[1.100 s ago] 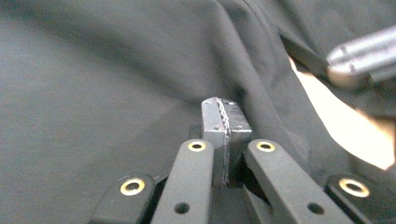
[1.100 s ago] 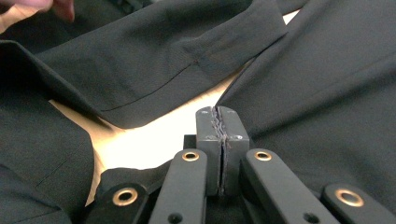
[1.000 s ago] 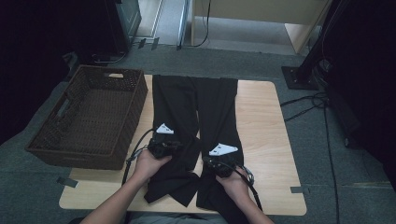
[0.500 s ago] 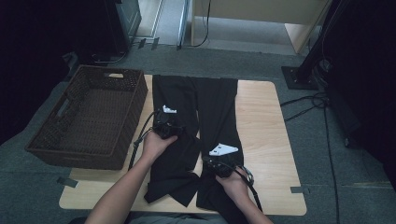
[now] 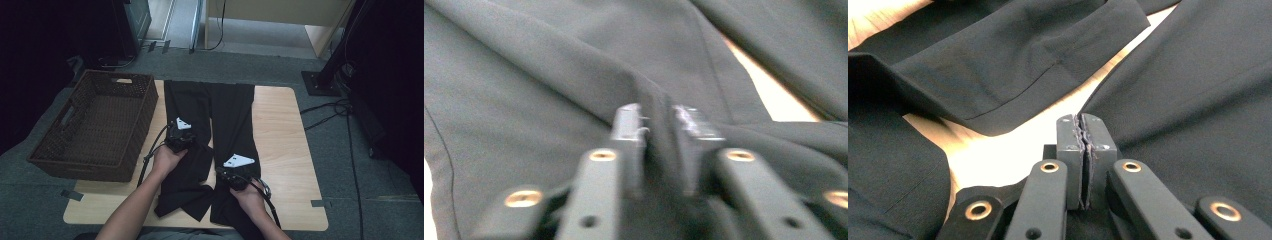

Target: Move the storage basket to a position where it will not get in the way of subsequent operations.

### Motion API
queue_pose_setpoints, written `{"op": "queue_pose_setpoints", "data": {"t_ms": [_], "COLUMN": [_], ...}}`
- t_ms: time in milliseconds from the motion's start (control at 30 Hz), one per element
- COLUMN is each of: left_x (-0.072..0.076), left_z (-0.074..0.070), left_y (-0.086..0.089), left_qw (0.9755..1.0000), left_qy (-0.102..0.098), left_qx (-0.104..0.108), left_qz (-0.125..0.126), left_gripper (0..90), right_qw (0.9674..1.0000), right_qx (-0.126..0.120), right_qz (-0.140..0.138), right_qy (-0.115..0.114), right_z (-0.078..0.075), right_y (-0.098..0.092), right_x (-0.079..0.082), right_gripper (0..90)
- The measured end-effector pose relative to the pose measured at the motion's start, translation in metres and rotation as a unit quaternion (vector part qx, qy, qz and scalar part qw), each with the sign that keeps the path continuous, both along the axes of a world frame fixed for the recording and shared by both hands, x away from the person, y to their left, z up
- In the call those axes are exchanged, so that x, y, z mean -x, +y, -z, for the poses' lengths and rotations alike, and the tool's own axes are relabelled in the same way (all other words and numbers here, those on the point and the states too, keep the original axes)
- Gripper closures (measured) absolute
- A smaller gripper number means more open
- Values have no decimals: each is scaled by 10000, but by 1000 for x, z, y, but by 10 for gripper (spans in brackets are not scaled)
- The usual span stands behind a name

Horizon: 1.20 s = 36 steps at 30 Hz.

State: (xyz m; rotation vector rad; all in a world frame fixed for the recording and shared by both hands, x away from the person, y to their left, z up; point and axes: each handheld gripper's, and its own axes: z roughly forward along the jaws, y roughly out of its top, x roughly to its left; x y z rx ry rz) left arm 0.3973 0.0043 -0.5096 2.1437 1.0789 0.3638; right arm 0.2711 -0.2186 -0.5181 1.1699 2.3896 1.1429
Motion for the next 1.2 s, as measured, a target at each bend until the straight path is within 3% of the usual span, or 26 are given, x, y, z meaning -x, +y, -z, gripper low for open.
{"op": "queue_pose_setpoints", "data": {"t_ms": [67, 200, 367, 533, 700, 800, 867, 1000, 1133, 1200], "left_x": [2, 11, 30, 47, 58, 64, 64, 63, 61, 60], "left_z": [-1, -2, -2, -2, -2, -3, -2, -1, 0, 1], "left_y": [0, 8, 24, 33, 32, 31, 33, 35, 36, 37], "left_qw": [10000, 9994, 9983, 9968, 9949, 9953, 9952, 9946, 9939, 9938], "left_qy": [-20, 217, 372, 459, 580, 533, 560, 608, 673, 677], "left_qx": [-66, 84, 231, 276, 311, 211, 328, 419, 538, 577], "left_qz": [43, 244, 389, 588, 769, 782, 733, 729, 689, 660], "left_gripper": [881, 894, 900, 900, 900, 900, 900, 900, 900, 900], "right_qw": [10000, 9999, 9992, 9994, 9990, 9982, 9973, 9953, 9926, 9933], "right_qx": [-26, -71, -242, -310, -377, -281, -108, -11, 45, 154], "right_qz": [-5, -38, -178, -147, 165, 448, 685, 964, 1162, 1142], "right_qy": [20, 60, 247, 35, -159, -285, -250, -113, -355, -119], "right_z": [0, 0, -2, -14, -29, -28, -23, -15, -7, -5], "right_y": [0, -1, -2, -10, -36, -52, -58, -60, -53, -48], "right_x": [0, -1, -5, -12, -21, -32, -44, -61, -71, -78], "right_gripper": [872, 845, 710, 609, 598, 509, 458, 417, 413, 381]}}
